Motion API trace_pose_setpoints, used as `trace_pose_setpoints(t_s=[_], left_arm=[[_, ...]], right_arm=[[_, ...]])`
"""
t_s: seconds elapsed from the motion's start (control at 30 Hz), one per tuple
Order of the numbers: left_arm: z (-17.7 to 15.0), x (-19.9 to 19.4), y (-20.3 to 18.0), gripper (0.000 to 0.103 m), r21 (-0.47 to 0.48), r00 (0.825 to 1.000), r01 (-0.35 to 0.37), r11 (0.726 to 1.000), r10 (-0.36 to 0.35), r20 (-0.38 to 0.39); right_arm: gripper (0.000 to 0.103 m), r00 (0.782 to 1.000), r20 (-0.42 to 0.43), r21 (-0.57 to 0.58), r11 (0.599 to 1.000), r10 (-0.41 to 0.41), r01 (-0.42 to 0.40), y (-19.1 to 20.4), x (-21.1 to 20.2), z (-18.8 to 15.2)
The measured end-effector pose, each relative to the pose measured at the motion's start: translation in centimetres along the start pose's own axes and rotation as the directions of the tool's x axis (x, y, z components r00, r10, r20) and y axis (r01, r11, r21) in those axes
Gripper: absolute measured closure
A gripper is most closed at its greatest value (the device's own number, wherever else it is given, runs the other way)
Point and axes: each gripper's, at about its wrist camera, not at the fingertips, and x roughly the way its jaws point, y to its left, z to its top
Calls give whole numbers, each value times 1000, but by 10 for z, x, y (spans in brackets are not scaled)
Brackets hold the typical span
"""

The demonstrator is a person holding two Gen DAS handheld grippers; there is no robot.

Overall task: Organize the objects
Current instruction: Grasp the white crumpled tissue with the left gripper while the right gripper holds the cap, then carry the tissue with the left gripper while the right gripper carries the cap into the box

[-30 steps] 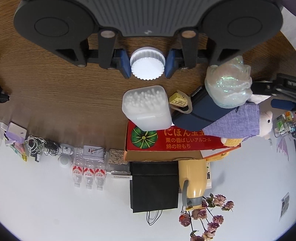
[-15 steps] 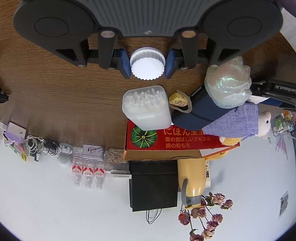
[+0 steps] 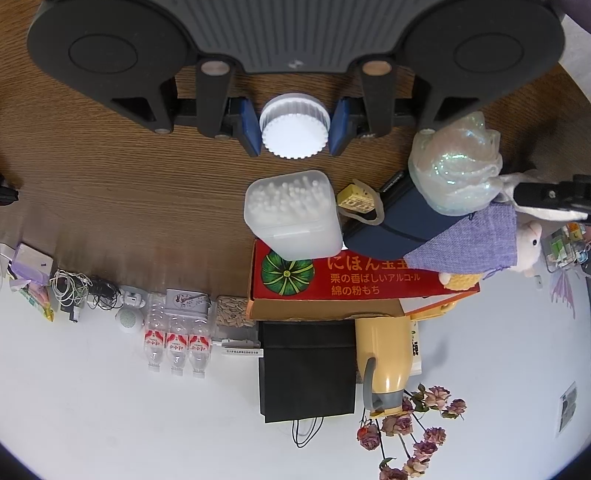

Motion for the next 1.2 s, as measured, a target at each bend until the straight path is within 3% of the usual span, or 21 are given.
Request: trace_pose_setpoints(t_s=[0.43, 0.67, 0.93, 1.2], left_arm=[[-5, -30, 3, 33, 43, 999, 16, 999, -17, 44], [-1, -53, 4, 33, 51, 994, 6, 999, -11, 105], [36, -73, 0, 33, 45, 968, -20, 999, 8, 252], [94, -38, -4, 33, 38, 943, -45, 998, 30, 331]], right_arm=[[64, 1000, 30, 0, 1000, 0, 0, 3, -14, 7], [64, 998, 61, -19, 1000, 11, -10, 10, -21, 17], [64, 989, 141, -61, 997, 50, -42, 22, -20, 53], [64, 965, 243, -118, 991, 96, -69, 41, 1, 113]])
